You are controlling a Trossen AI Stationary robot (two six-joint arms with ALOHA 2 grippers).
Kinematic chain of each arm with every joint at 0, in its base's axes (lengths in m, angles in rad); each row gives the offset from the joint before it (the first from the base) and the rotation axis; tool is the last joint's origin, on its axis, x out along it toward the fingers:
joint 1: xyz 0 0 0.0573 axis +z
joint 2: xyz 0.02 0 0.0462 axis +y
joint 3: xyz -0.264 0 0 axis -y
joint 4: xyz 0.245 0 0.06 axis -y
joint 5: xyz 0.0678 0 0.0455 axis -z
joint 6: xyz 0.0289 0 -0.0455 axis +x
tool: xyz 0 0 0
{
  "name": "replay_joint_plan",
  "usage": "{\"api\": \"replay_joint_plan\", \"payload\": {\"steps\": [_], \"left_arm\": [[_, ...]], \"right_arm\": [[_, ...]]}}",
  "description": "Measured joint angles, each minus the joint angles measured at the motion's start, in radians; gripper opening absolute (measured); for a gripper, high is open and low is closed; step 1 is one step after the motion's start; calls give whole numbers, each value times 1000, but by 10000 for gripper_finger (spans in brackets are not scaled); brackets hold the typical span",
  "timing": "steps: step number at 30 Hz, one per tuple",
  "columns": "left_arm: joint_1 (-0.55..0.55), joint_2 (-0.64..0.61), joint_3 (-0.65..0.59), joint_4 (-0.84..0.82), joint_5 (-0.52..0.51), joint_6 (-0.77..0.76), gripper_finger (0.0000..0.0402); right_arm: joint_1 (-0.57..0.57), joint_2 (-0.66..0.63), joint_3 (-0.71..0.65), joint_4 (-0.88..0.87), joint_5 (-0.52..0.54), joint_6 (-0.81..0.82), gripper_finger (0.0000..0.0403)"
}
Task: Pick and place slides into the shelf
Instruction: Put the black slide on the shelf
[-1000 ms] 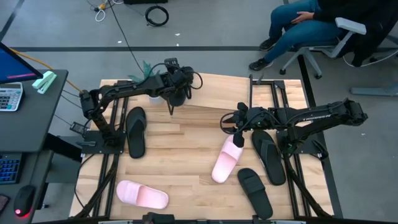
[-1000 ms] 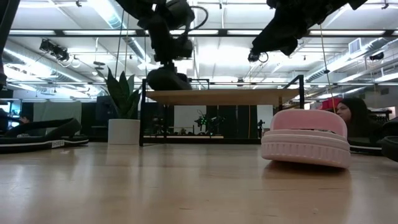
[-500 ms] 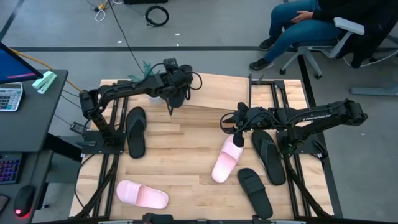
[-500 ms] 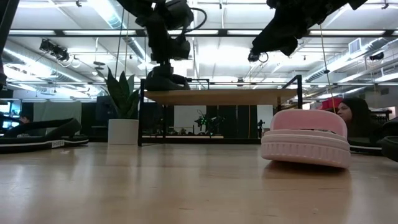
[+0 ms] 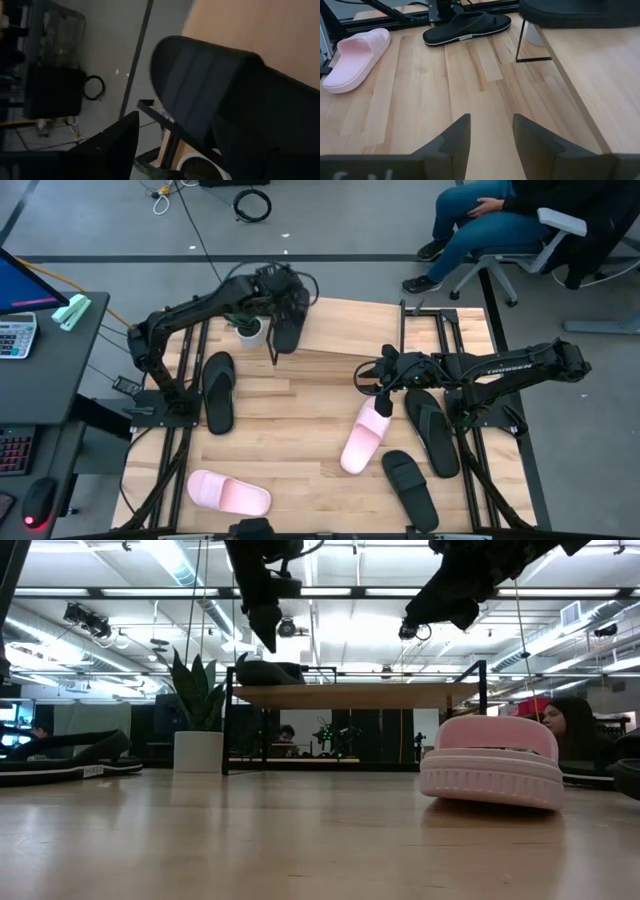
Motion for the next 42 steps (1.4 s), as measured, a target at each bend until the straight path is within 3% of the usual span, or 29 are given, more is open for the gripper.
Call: {"api": "replay_joint_plan", "payload": {"steps": [6,14,19,26,30,34,42], "left_arm": [[24,1,47,-28,19,-74,238],[-52,1,67,-61,49,-108,204],[-133,1,67,-61,51,-109,182],[-209,1,67,-61,50,-103,169],[-222,1,67,-60,49,-103,171],[-213,1,67,-60,48,-100,176],[-168,1,67,-62,48,-66,172]], "right_arm": [[0,0,0,0,0,13,154],[54,0,0,-60,-38,215,154],[211,0,0,-126,-49,476,154],[548,8,0,-36,-33,815,144],[724,72,0,35,124,814,140],[804,195,0,103,285,790,140],[788,349,0,131,294,613,139]]}}
